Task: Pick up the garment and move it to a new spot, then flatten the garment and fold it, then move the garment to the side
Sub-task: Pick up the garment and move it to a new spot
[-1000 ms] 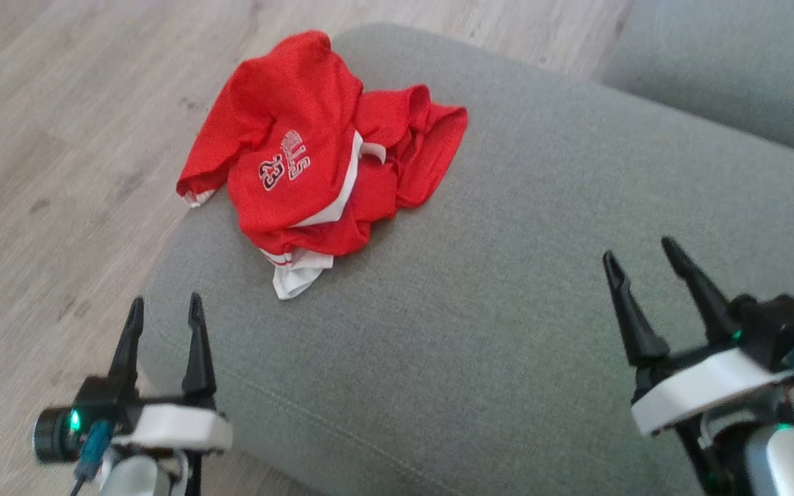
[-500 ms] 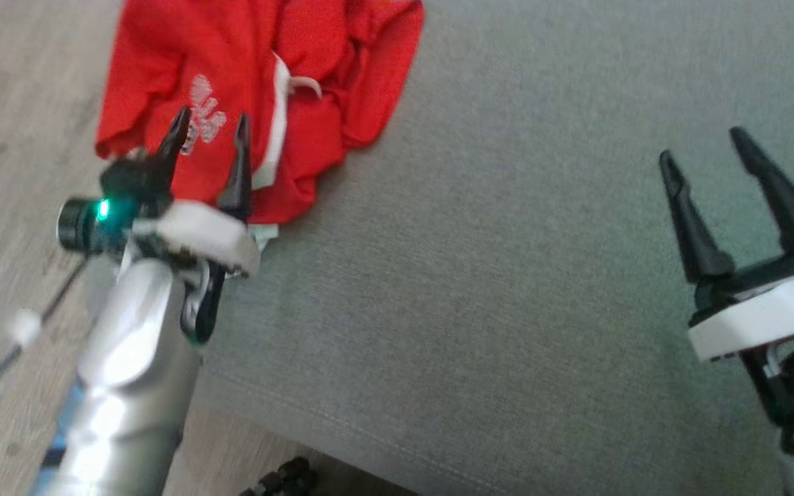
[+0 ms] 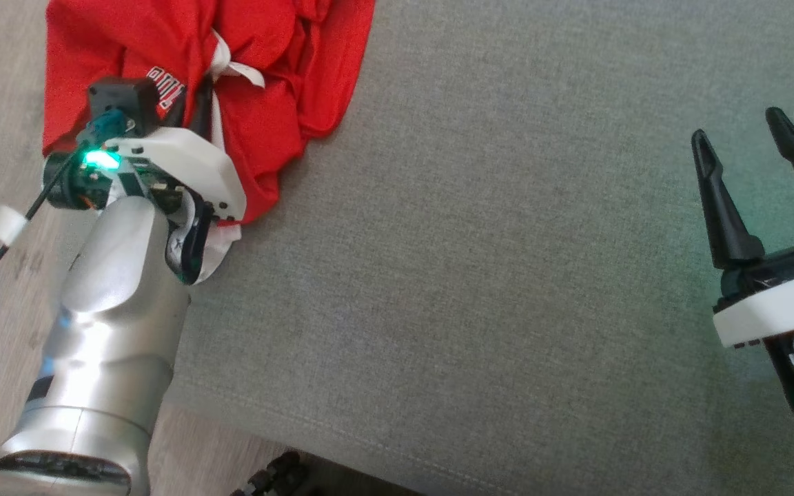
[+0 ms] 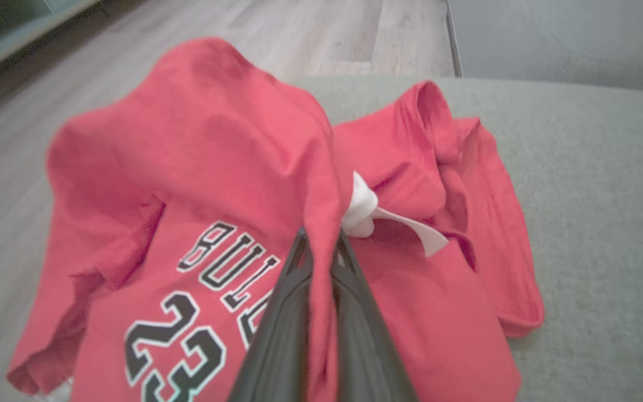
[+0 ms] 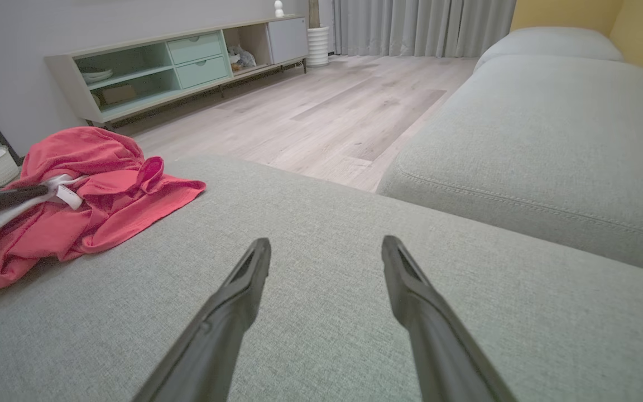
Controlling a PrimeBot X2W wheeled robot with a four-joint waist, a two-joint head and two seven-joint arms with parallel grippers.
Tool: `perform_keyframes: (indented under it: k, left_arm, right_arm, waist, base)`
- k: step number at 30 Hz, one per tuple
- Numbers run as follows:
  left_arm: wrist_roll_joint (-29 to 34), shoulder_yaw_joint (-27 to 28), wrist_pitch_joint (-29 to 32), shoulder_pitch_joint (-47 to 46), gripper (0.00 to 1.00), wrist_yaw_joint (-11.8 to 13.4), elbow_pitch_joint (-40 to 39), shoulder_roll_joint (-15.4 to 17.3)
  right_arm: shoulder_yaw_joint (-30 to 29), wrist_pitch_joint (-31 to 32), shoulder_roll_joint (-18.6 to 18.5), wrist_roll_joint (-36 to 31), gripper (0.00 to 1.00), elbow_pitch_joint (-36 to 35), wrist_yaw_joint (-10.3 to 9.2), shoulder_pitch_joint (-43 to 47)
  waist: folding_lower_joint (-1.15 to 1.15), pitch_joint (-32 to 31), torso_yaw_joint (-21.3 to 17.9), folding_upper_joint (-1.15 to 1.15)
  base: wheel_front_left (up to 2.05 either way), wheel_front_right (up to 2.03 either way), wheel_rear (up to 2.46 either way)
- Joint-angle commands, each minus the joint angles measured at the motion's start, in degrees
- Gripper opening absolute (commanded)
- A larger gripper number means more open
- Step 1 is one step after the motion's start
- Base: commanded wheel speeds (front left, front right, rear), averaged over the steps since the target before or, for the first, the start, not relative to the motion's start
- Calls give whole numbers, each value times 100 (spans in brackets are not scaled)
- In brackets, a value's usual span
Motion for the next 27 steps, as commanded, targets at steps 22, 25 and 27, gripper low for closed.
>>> perform_keyframes:
  k: [22,25,27]
  left_arm:
    - [316,149,-600,1793,0,698,-3916,978]
    - [322,-22,-378,2092,0,693,-4552,955]
    - [316,-176,-251,2209,0,668,-4835,889]
  right_arm:
    - [-21,-494,838,-100,100,391,-4,700]
    - [-29,-524,889,-107,100,402,-4,711]
    - [-16,-548,907,-109,100,407,-4,684]
  waist:
    - [0,-2027,-484,0]
    - [0,-2034,-781,0]
    - [0,-2007,-1028,0]
  base:
    - [0,0,0]
    - [0,0,0]
    - [0,0,0]
